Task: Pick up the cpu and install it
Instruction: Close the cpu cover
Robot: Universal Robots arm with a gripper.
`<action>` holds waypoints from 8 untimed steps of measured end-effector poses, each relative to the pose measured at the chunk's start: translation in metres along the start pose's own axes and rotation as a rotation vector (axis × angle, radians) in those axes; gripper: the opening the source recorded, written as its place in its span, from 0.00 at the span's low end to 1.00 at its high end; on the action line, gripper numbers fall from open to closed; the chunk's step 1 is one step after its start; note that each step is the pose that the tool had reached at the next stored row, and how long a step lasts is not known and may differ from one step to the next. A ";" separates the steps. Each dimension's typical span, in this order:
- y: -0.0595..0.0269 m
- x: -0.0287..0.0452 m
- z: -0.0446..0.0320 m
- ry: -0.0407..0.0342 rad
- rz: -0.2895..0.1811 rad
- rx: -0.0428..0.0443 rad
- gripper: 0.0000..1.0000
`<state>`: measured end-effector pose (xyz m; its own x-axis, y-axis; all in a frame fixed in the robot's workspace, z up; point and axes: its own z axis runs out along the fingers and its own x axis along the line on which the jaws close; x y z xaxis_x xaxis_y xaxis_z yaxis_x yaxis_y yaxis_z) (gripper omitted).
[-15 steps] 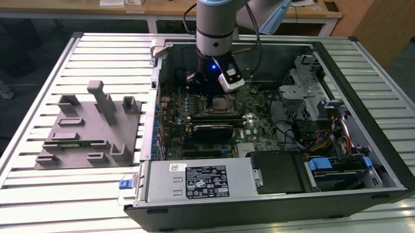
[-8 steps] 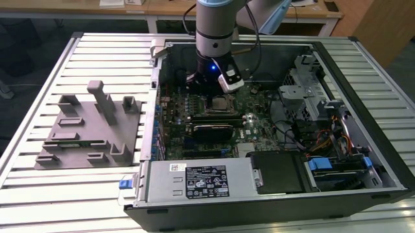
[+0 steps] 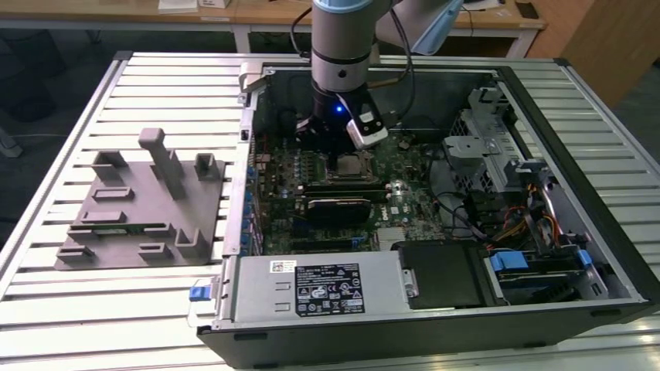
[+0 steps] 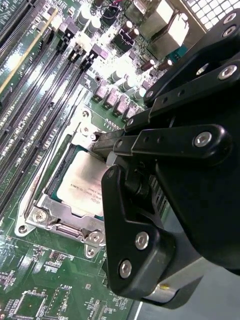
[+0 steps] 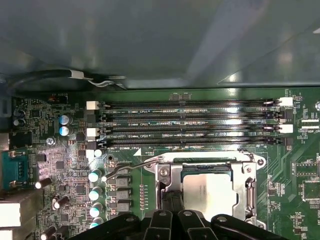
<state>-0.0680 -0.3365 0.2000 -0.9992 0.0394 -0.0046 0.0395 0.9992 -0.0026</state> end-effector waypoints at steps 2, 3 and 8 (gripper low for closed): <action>0.0001 0.0000 0.0004 -0.0003 0.000 -0.0007 0.11; 0.0001 0.0000 0.0010 -0.0003 0.000 -0.0008 0.11; 0.0000 0.0000 0.0019 0.0001 0.000 -0.0002 0.11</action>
<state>-0.0680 -0.3365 0.1981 -0.9992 0.0395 -0.0046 0.0395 0.9992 -0.0025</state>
